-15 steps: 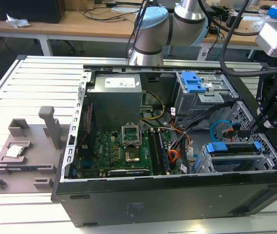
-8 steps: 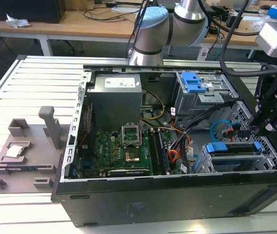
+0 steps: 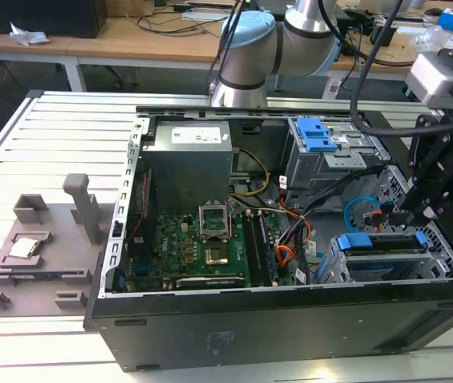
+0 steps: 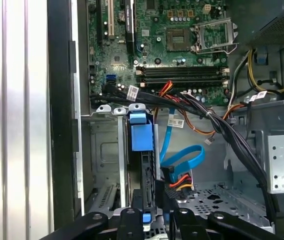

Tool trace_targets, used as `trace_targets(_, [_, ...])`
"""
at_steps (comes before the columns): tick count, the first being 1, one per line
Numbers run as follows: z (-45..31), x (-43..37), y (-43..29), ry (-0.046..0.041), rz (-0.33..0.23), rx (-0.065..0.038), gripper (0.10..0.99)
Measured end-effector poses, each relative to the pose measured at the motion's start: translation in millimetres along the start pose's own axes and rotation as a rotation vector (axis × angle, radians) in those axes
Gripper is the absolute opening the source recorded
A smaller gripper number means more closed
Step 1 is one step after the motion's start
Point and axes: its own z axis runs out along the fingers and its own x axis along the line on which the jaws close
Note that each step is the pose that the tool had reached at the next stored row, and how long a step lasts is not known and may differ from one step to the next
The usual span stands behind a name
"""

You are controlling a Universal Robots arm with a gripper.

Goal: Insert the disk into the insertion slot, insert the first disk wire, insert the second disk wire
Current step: 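Insert the first disk wire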

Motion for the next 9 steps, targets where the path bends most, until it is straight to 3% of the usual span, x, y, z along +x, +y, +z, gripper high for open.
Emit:
trace_targets(3, [11.1,-2.7,-1.2,0.0011,0.000,0.000,0.302])
trace_targets(9, [7.8,-9.0,-0.7,0.0024,0.000,0.001,0.302])
